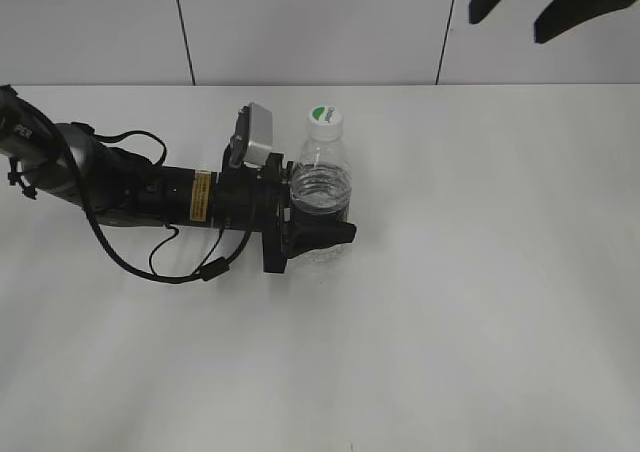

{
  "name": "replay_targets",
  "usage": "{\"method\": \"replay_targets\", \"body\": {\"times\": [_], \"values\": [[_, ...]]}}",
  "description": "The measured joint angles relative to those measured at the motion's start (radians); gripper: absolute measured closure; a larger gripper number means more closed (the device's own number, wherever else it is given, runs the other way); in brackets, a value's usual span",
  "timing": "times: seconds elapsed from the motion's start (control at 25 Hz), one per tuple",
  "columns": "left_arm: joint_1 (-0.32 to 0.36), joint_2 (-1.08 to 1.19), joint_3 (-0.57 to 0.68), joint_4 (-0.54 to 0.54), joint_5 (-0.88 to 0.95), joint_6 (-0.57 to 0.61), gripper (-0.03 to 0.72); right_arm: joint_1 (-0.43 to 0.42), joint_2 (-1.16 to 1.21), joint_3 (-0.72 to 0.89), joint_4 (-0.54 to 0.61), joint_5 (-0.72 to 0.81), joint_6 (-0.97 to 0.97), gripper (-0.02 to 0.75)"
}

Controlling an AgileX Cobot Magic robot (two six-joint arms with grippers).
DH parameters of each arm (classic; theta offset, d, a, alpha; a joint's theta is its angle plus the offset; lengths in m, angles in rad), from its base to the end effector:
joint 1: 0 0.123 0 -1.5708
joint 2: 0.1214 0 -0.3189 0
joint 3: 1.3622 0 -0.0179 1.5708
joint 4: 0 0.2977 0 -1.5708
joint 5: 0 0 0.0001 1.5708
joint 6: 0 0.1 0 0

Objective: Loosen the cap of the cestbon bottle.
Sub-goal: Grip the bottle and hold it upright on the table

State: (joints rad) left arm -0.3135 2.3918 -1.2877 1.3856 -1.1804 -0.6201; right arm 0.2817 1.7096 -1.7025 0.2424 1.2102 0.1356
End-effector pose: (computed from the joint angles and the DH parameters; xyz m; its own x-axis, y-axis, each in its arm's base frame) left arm 0.4137 -0.2296 0.0432 -0.0708 0.2305 -0.9705 0.9963 0.0630 -0.0577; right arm 0.3969 0.1383 0.3851 -0.9239 -0.0434 -0.3801 -0.1649 0.9417 0.2933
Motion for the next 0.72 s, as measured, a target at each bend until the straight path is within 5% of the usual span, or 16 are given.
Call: {"method": "replay_targets", "body": {"times": [0.72], "values": [[-0.003,0.000,0.000,-0.013,0.017,0.006,0.276,0.229,0.277,-0.200,0.026,0.008,0.084,0.226]]}}
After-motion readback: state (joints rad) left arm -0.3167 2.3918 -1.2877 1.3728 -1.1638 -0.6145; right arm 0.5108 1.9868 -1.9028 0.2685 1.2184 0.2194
